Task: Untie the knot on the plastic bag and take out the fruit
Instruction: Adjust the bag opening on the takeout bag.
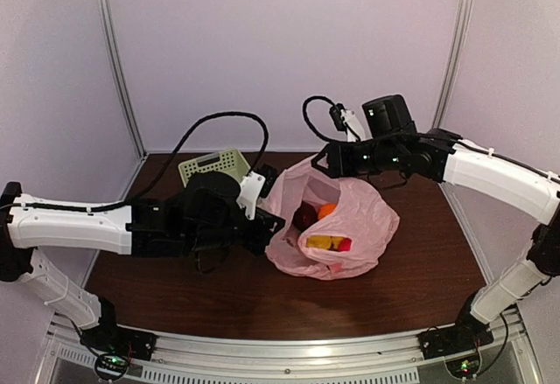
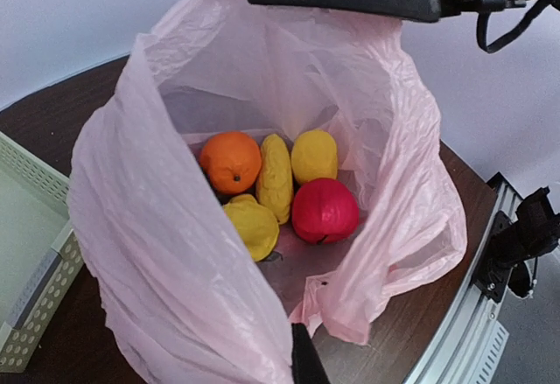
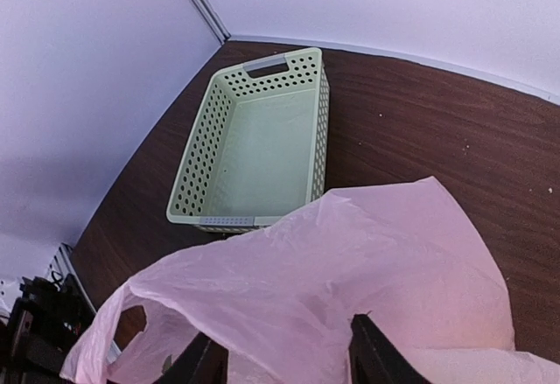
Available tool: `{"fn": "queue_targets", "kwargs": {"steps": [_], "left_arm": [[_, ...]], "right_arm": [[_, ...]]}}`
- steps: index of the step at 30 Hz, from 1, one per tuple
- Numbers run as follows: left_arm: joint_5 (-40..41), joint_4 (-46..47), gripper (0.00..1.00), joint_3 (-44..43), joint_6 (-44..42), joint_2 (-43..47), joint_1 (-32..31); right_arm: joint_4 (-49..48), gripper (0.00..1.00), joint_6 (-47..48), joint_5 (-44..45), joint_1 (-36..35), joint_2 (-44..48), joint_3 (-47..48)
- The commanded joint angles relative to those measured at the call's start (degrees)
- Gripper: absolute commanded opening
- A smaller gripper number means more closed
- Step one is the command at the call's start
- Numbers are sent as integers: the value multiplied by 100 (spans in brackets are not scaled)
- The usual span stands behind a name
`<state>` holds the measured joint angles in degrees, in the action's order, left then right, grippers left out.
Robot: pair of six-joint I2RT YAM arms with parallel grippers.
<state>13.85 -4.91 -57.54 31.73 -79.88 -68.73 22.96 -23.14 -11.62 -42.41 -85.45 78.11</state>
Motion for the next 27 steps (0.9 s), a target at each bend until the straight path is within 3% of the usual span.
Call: {"fn": "queue_targets", "kwargs": {"steps": [1, 4, 8, 14, 21, 27], "left_arm": [[-222, 144, 0, 99, 310, 58, 175], [-435, 331, 0, 184, 402, 123, 267], [-664, 445, 0, 241, 446, 205, 354], [-930, 450, 0, 345, 468, 287, 460], [-1049, 631, 0, 383, 474, 332, 546], [-1114, 658, 0, 384, 491, 293, 584]], "right_arm": [[438, 57, 98, 313, -79, 550, 131], [681, 68, 30, 567, -240, 1140, -149], [747, 75, -169, 804, -635, 1800, -686], [505, 68, -566, 1432, -1827, 2361, -1487], [-59, 62, -1097, 2240, -3381, 2153, -2054], [448, 59, -1148, 2698, -3548, 1342, -1804]]}}
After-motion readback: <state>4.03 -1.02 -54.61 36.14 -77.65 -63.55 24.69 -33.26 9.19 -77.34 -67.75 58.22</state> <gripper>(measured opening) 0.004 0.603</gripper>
